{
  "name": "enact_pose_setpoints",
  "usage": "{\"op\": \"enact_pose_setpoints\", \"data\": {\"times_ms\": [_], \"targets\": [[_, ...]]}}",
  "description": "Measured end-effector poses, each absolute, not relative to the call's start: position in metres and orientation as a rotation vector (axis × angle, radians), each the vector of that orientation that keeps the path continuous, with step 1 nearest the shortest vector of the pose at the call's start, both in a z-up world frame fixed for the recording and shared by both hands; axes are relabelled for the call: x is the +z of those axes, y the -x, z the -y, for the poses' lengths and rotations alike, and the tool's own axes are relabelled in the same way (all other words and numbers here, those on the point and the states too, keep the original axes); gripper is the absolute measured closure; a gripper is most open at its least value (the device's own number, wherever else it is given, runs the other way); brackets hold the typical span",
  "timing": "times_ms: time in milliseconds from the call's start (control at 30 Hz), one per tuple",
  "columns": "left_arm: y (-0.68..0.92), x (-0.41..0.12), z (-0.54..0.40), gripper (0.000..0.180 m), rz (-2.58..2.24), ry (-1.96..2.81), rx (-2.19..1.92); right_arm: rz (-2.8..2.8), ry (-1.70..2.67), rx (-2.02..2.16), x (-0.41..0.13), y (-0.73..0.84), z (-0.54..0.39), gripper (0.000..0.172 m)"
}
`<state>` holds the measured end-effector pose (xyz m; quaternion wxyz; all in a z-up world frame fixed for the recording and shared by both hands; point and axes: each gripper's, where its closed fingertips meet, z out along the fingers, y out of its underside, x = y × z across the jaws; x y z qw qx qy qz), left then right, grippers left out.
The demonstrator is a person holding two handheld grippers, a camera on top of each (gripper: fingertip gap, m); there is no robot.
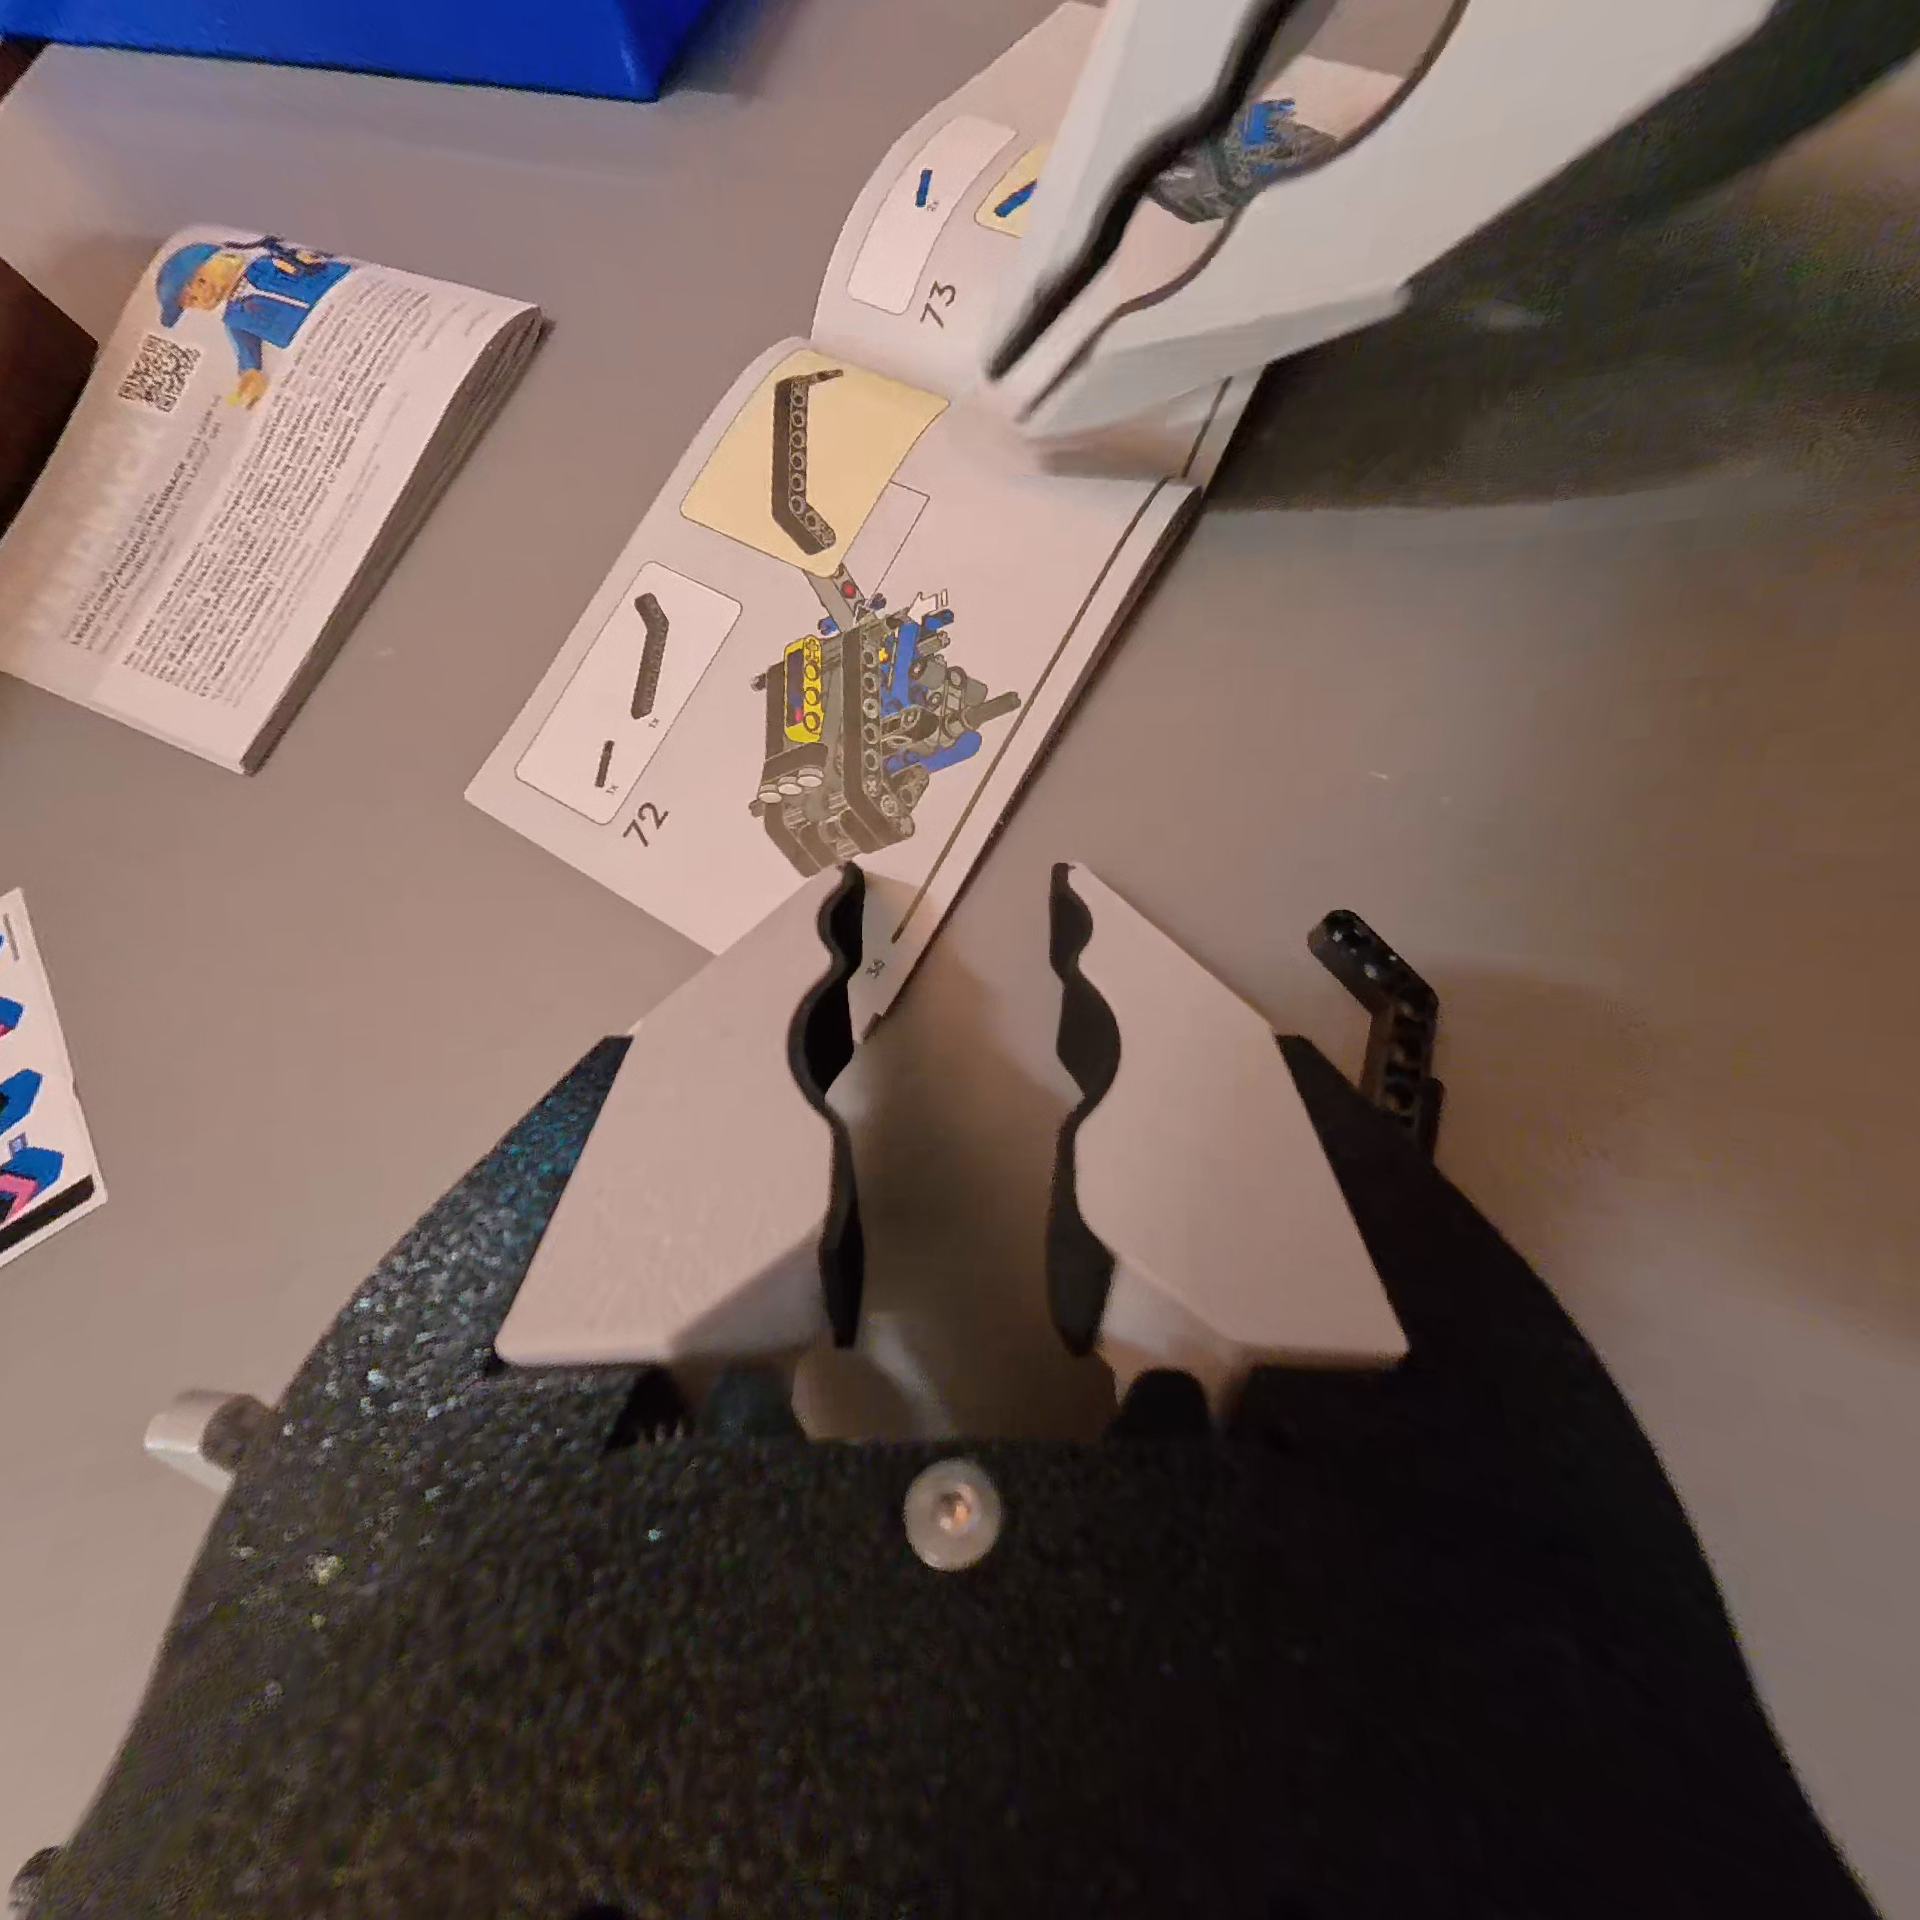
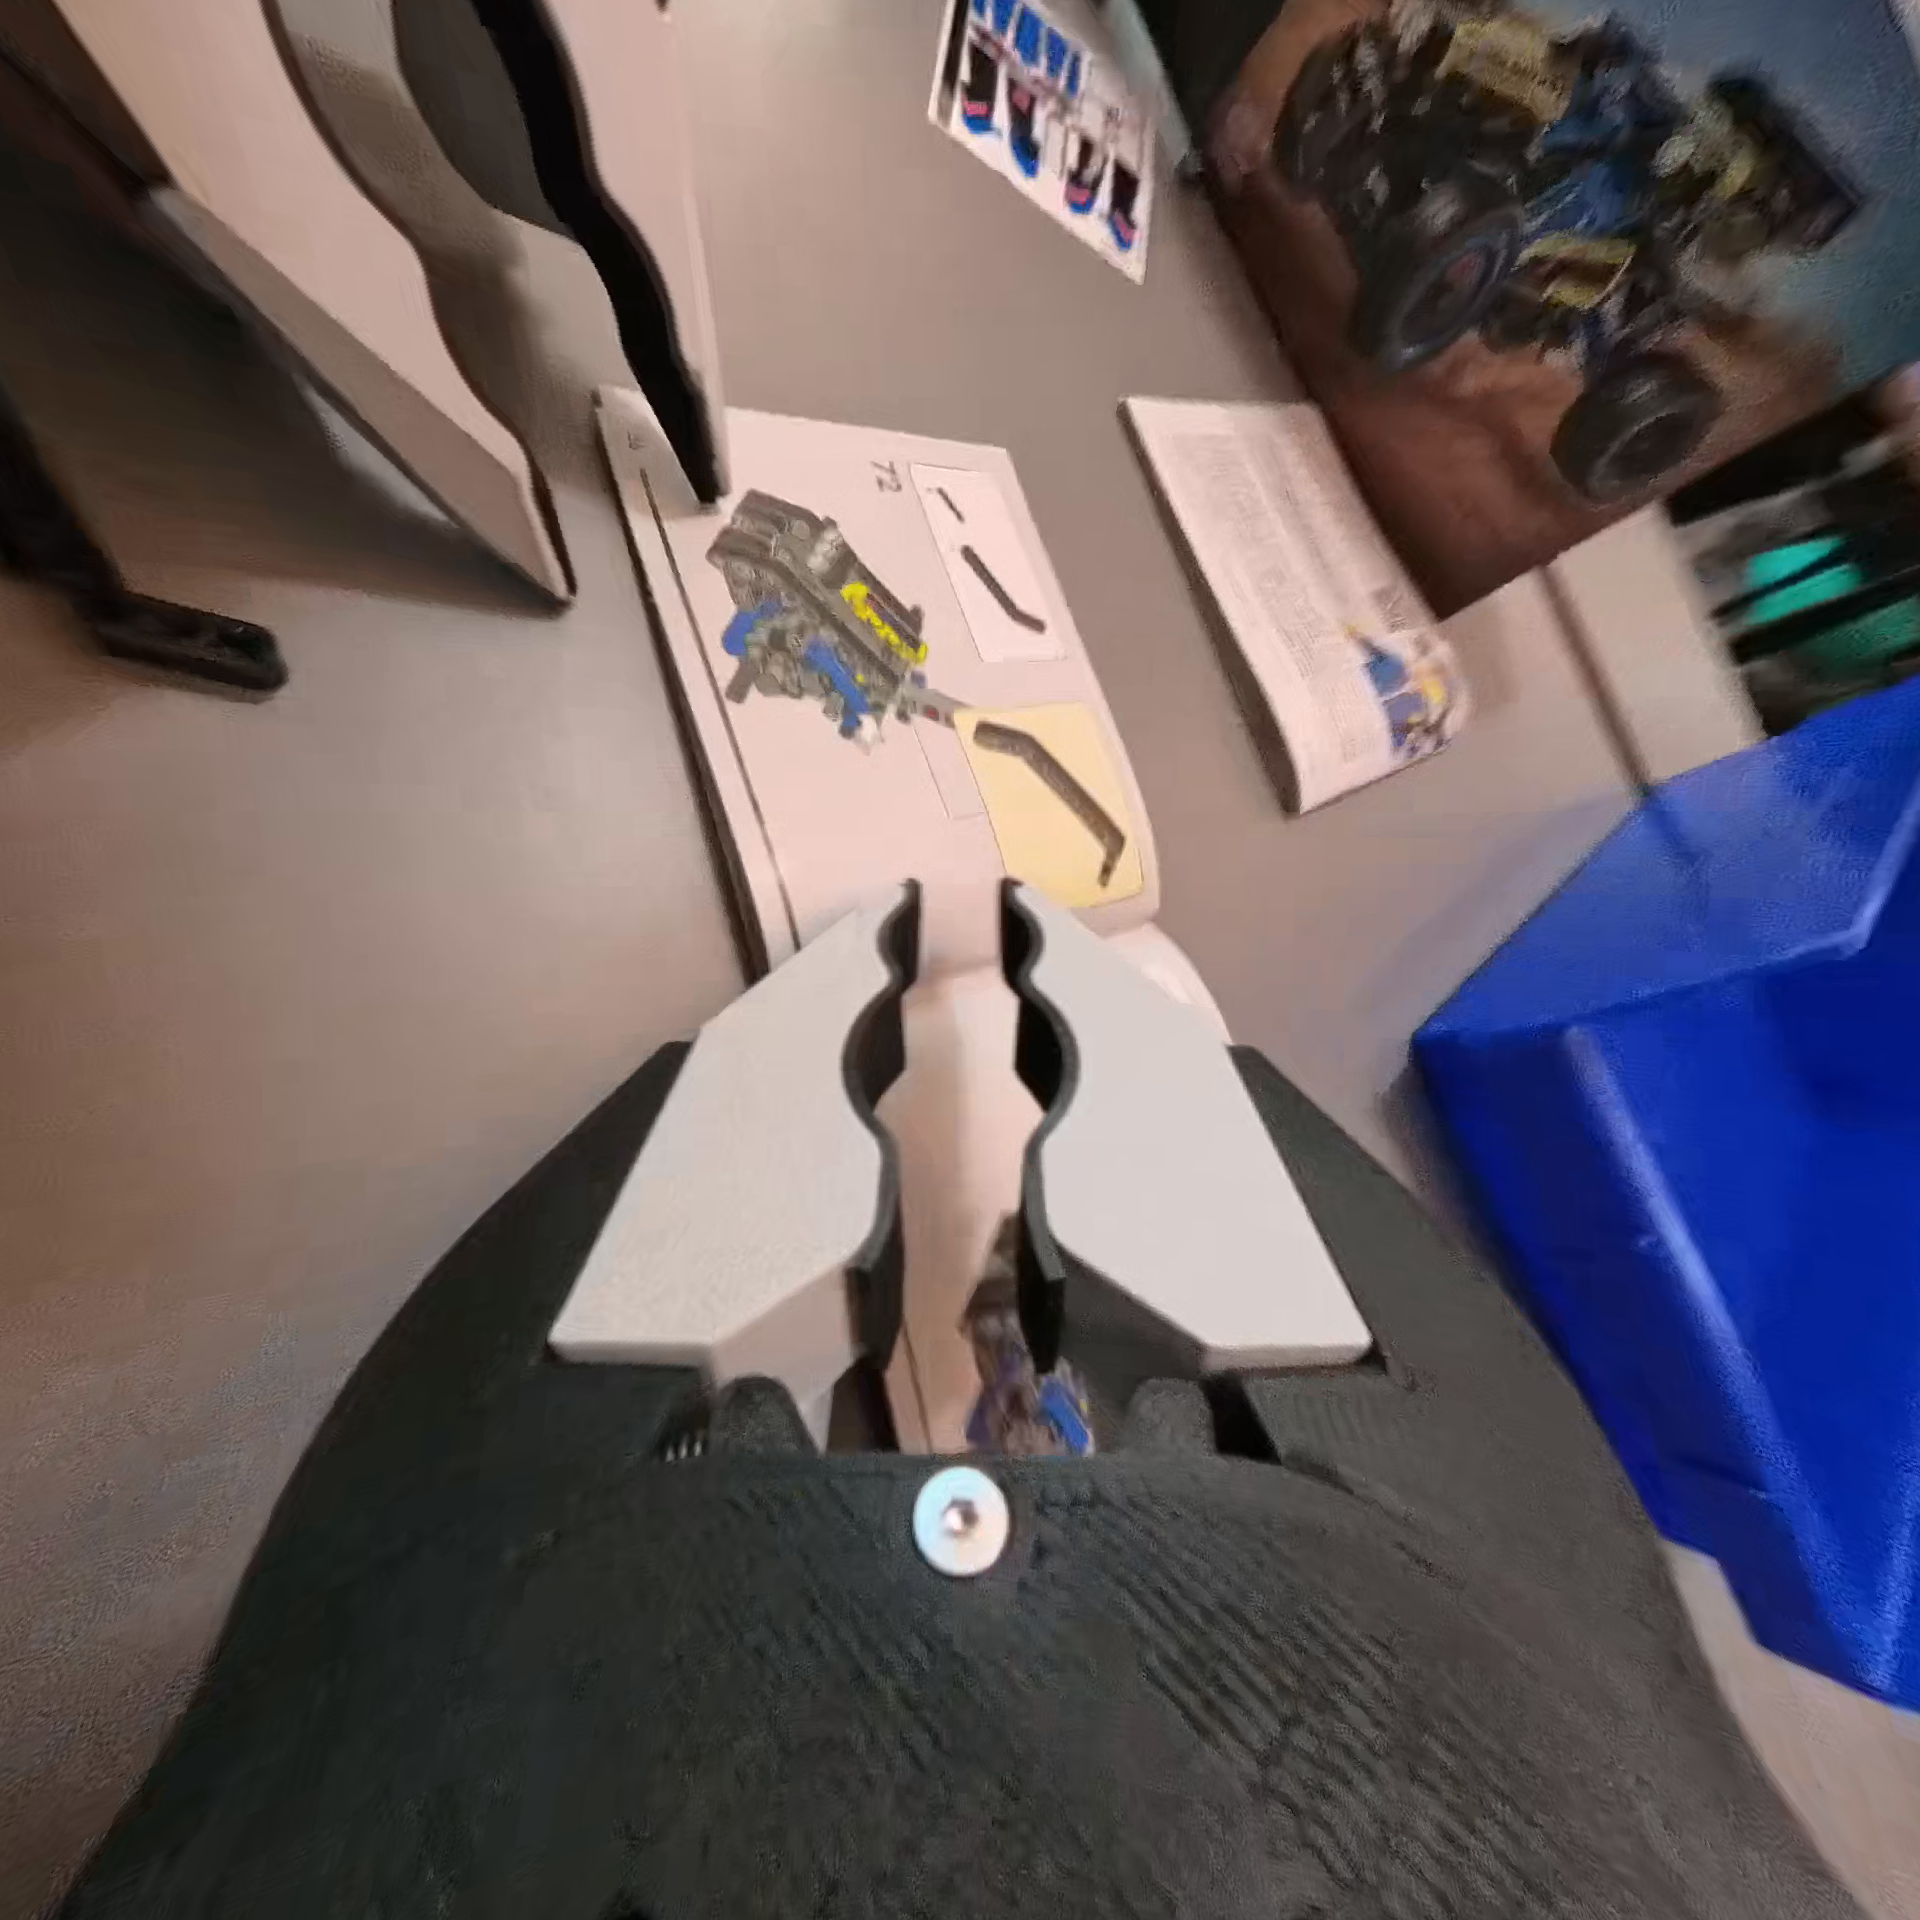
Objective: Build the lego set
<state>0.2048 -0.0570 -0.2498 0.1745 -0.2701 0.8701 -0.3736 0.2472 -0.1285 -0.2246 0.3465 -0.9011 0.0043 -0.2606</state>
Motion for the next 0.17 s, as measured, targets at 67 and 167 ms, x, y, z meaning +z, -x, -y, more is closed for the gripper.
{"op": "enact_pose_setpoints", "data": {"times_ms": [67,167], "targets": [[-0.204,-0.250,0.057,0.148,-2.468,0.762,-1.060,-0.082,2.387,-0.665,-0.211,-0.269,0.151,0.147],[-0.204,-0.250,0.057,0.149,-2.465,0.758,-1.057,-0.118,2.457,-0.301,-0.212,-0.281,0.166,0.125]]}}
